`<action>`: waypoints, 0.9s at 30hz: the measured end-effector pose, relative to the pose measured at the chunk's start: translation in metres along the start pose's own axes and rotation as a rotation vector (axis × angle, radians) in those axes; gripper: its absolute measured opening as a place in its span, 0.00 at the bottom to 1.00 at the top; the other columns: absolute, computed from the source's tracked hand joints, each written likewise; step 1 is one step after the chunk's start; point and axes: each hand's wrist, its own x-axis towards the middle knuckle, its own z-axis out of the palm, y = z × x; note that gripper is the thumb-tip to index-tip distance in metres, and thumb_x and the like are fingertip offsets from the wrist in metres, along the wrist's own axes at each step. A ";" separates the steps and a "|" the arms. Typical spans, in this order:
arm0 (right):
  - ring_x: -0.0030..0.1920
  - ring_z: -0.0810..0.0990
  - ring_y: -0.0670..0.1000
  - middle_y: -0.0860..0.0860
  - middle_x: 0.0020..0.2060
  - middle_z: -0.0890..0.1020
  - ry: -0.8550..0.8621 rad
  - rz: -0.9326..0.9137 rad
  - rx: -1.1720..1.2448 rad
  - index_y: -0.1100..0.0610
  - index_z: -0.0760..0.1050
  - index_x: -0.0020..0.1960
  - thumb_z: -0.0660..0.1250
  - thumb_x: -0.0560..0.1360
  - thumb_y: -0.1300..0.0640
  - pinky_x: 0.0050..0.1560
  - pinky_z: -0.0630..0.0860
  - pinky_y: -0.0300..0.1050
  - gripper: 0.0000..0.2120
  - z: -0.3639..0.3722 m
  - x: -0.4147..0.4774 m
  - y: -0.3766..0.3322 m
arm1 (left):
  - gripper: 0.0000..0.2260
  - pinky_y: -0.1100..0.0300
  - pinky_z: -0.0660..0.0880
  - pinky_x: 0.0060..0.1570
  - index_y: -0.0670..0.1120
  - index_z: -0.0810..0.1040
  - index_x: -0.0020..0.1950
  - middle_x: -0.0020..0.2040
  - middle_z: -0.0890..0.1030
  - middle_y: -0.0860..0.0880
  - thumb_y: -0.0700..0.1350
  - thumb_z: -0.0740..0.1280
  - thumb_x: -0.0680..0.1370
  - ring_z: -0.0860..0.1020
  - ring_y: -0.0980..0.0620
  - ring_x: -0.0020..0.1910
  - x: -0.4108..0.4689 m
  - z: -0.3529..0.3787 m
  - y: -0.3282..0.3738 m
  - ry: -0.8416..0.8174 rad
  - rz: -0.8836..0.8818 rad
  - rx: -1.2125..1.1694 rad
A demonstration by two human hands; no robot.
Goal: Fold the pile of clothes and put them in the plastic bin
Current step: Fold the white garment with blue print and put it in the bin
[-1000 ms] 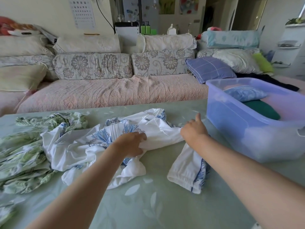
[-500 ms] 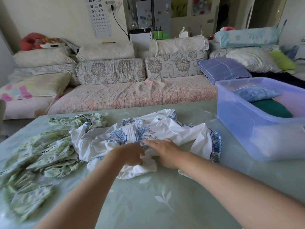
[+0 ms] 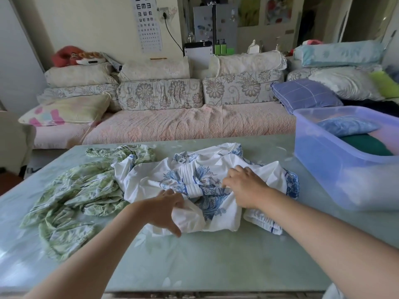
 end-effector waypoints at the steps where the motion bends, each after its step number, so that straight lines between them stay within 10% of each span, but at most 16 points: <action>1: 0.58 0.66 0.50 0.48 0.55 0.72 0.044 -0.043 0.134 0.49 0.77 0.60 0.61 0.69 0.67 0.61 0.64 0.46 0.24 -0.002 -0.003 -0.005 | 0.30 0.55 0.71 0.55 0.53 0.67 0.56 0.57 0.67 0.53 0.58 0.79 0.62 0.66 0.52 0.56 -0.001 0.002 -0.003 0.062 0.002 0.065; 4: 0.48 0.73 0.47 0.44 0.44 0.74 -0.008 -0.118 0.452 0.47 0.77 0.47 0.67 0.69 0.57 0.52 0.71 0.44 0.08 -0.001 -0.009 -0.029 | 0.19 0.56 0.69 0.42 0.51 0.68 0.47 0.47 0.72 0.54 0.53 0.76 0.67 0.71 0.50 0.47 -0.008 -0.002 -0.003 0.204 0.010 0.148; 7: 0.56 0.75 0.49 0.46 0.54 0.76 -0.270 -0.166 0.277 0.44 0.75 0.58 0.71 0.68 0.45 0.60 0.72 0.47 0.20 0.010 -0.014 -0.043 | 0.15 0.60 0.70 0.41 0.54 0.75 0.50 0.44 0.75 0.57 0.53 0.76 0.68 0.74 0.52 0.45 -0.016 0.003 -0.002 0.013 -0.003 0.025; 12: 0.67 0.73 0.54 0.50 0.68 0.74 -0.248 -0.037 0.252 0.48 0.67 0.74 0.65 0.72 0.63 0.64 0.71 0.47 0.31 0.017 -0.013 -0.035 | 0.26 0.52 0.72 0.59 0.54 0.67 0.65 0.63 0.65 0.53 0.41 0.69 0.69 0.65 0.51 0.63 -0.019 0.021 -0.025 0.087 -0.007 -0.019; 20: 0.51 0.77 0.48 0.45 0.51 0.81 -0.176 0.123 0.478 0.47 0.83 0.52 0.57 0.71 0.71 0.49 0.73 0.39 0.25 -0.011 -0.008 -0.029 | 0.24 0.63 0.72 0.40 0.54 0.83 0.53 0.47 0.82 0.49 0.32 0.56 0.72 0.77 0.51 0.42 -0.018 0.001 -0.029 0.221 -0.116 -0.256; 24: 0.33 0.73 0.48 0.46 0.33 0.77 -0.657 0.204 0.589 0.51 0.77 0.36 0.63 0.66 0.59 0.31 0.68 0.39 0.06 -0.029 -0.012 -0.021 | 0.16 0.65 0.69 0.27 0.49 0.80 0.50 0.32 0.76 0.51 0.34 0.57 0.73 0.72 0.53 0.28 -0.040 -0.031 -0.025 -0.228 -0.246 -0.302; 27: 0.38 0.80 0.52 0.53 0.44 0.82 -1.148 0.245 0.871 0.56 0.84 0.47 0.67 0.68 0.50 0.37 0.76 0.42 0.13 -0.032 -0.017 -0.019 | 0.09 0.64 0.65 0.28 0.46 0.81 0.42 0.30 0.79 0.52 0.48 0.63 0.74 0.76 0.54 0.28 -0.055 -0.037 -0.019 -0.706 -0.261 -0.483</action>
